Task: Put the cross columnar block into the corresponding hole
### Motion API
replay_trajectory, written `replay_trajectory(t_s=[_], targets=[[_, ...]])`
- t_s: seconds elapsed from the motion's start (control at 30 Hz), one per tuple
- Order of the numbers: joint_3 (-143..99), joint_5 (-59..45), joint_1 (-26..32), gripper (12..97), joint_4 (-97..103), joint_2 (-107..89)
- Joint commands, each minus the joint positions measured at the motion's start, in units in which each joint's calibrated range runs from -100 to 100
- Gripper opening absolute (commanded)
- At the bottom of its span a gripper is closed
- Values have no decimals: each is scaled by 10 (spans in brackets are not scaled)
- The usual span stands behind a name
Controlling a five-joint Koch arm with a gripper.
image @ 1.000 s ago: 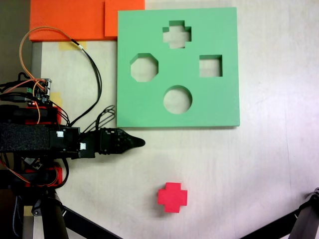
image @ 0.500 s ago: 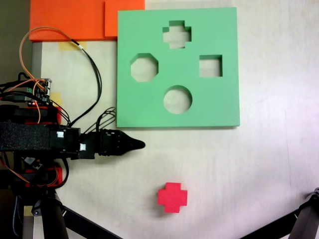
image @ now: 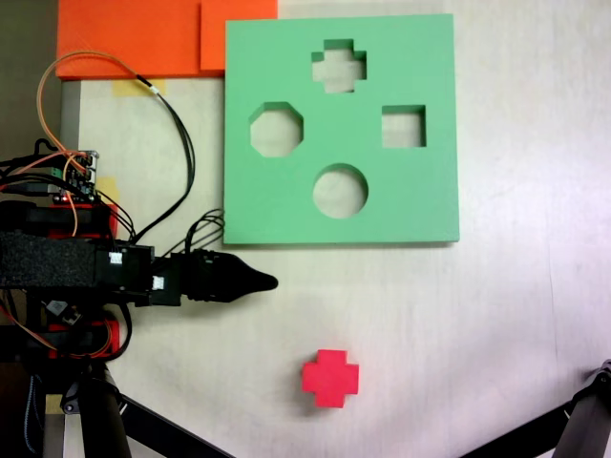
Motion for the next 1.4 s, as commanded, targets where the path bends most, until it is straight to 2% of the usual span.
replay_trajectory(t_s=[0.0,0.07,0.17,0.33,0.4,0.53,0.67,0.7,0.73,0.87,1.0,1.37], targets=[[-8,94,-22,478,-36,-4],[-8,174,-32,446,-36,-4],[59,273,-44,441,-74,-4],[389,405,-46,437,-471,-4],[516,438,-45,385,-584,-4],[664,438,-27,387,-680,-1],[768,435,-26,388,-719,94],[798,426,-30,411,-739,134],[830,419,-33,473,-761,176],[877,417,-41,770,-781,284],[904,410,-51,962,-782,393],[1101,343,-95,962,-872,758]])
